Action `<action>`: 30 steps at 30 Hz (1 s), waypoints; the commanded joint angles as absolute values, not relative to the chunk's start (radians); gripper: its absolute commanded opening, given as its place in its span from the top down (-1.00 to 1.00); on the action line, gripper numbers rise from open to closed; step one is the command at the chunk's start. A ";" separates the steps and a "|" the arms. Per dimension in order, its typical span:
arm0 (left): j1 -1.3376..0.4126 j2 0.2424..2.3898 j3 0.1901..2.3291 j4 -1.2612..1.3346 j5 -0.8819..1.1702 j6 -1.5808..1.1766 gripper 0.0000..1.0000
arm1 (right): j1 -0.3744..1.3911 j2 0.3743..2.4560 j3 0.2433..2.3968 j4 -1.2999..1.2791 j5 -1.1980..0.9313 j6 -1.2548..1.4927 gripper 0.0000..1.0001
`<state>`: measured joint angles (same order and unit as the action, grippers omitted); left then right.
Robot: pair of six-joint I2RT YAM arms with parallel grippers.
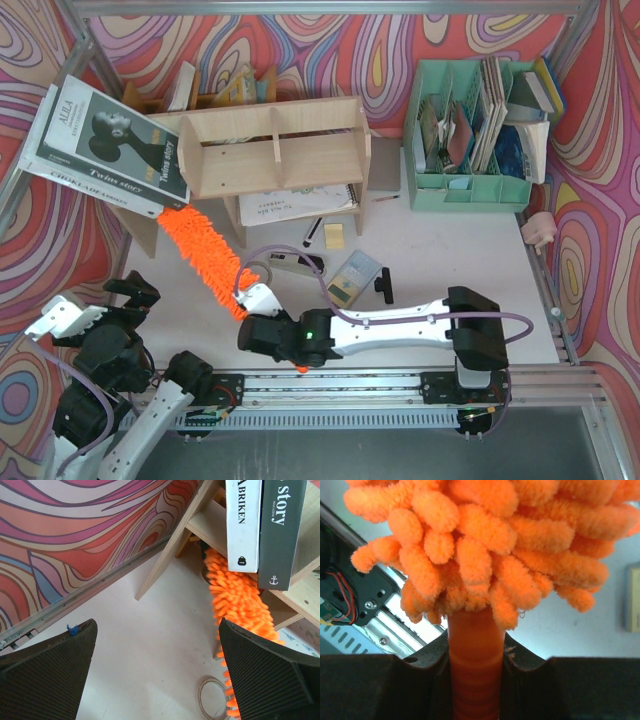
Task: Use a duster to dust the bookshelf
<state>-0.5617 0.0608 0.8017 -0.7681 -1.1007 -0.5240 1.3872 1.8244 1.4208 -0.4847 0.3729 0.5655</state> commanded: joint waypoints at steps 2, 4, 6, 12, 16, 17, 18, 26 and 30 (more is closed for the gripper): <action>-0.556 0.055 0.803 -0.768 -1.103 -0.525 -0.97 | 1.374 1.696 1.371 -0.514 0.514 0.717 1.00; -0.555 0.055 0.802 -0.767 -1.103 -0.526 -0.97 | 1.374 1.686 1.363 -0.513 0.515 0.725 1.00; -0.555 0.056 0.802 -0.765 -1.100 -0.524 -0.97 | 1.373 1.694 1.380 -0.512 0.511 0.719 1.00; -0.555 0.058 0.802 -0.765 -1.097 -0.525 -0.97 | 1.384 1.763 1.506 -0.538 0.486 0.696 1.00; -0.555 0.053 0.802 -0.765 -1.096 -0.526 -0.97 | 1.386 1.764 1.532 -0.557 0.509 0.739 1.00; -0.554 0.052 0.802 -0.765 -1.096 -0.526 -0.97 | 1.386 1.763 1.545 -0.560 0.509 0.751 1.00; -0.554 0.053 0.802 -0.764 -1.096 -0.526 -0.97 | 1.386 1.764 1.560 -0.571 0.508 0.769 1.00; -0.552 0.045 0.808 -0.766 -1.089 -0.527 -0.97 | 1.386 1.934 1.786 -0.796 0.473 0.946 1.00; -0.552 0.032 0.814 -0.774 -1.096 -0.528 -0.97 | 1.385 1.992 1.854 -0.927 0.475 1.057 1.00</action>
<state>-0.5602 0.0586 0.8017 -0.7677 -1.0958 -0.5240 1.3830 1.9648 1.7870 -0.7986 0.3912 0.9112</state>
